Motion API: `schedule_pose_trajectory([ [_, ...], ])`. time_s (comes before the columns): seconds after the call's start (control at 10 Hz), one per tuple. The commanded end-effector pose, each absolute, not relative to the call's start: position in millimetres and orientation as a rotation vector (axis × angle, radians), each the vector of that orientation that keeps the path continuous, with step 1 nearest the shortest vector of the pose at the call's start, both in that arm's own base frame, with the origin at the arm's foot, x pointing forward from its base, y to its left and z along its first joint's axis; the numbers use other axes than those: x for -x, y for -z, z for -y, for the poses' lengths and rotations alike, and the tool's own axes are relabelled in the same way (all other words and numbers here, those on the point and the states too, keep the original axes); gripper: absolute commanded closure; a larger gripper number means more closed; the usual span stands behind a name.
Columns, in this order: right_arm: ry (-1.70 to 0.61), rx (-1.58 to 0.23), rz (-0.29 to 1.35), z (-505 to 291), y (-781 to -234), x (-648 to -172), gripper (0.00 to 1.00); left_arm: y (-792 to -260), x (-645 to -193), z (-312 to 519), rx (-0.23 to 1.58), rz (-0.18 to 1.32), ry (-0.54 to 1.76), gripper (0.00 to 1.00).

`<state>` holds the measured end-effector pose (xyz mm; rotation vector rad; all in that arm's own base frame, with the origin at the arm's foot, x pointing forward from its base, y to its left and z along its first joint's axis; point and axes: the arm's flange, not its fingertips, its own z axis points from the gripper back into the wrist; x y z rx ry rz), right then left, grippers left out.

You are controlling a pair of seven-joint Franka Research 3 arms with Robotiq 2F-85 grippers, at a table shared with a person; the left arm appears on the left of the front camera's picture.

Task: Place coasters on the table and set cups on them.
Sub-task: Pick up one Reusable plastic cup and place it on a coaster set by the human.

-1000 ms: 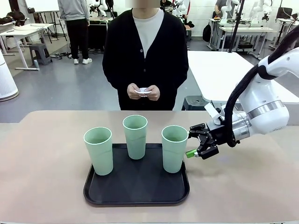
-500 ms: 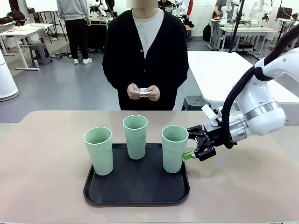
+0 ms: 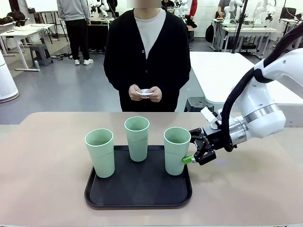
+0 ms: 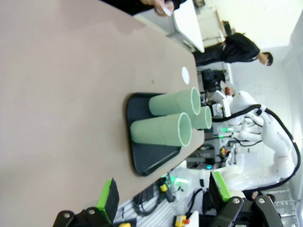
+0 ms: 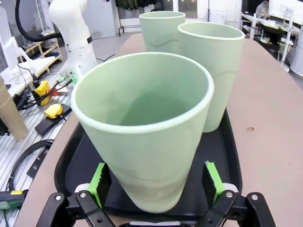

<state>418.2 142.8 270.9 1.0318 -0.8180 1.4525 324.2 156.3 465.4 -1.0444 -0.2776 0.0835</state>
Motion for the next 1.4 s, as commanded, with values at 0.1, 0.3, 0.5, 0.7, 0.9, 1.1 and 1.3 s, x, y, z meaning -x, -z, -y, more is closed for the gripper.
schedule_pose_trajectory([
  [0.1, -1.428, -1.056, 0.834, -159, -265, -416, 0.0, -467, -324, -157, 1.054, 0.285, -0.08, 0.0],
  [0.3, -1.43, -1.077, 0.844, -164, -266, -416, 0.0, -467, -324, -157, 1.054, 0.285, -0.08, 0.0],
  [0.5, -1.428, -1.107, 0.86, -165, -265, -416, 0.42, -467, -324, -157, 1.054, 0.285, -0.08, 0.0],
  [0.7, -1.434, -1.12, 0.858, -165, -264, -416, 1.0, -467, -324, -157, 1.054, 0.285, -0.08, 0.0],
  [0.9, -1.435, -1.117, 0.857, -164, -264, -416, 1.0, -467, -324, -157, 1.054, 0.285, -0.08, 0.0],
  [1.1, -1.402, -1.091, 0.852, -159, -289, -412, 0.74, -467, -324, -157, 1.054, 0.285, -0.08, 0.0],
  [1.3, -1.394, -1.031, 0.915, -150, -345, -412, 0.74, -467, -324, -157, 1.054, 0.285, -0.08, 0.0],
])
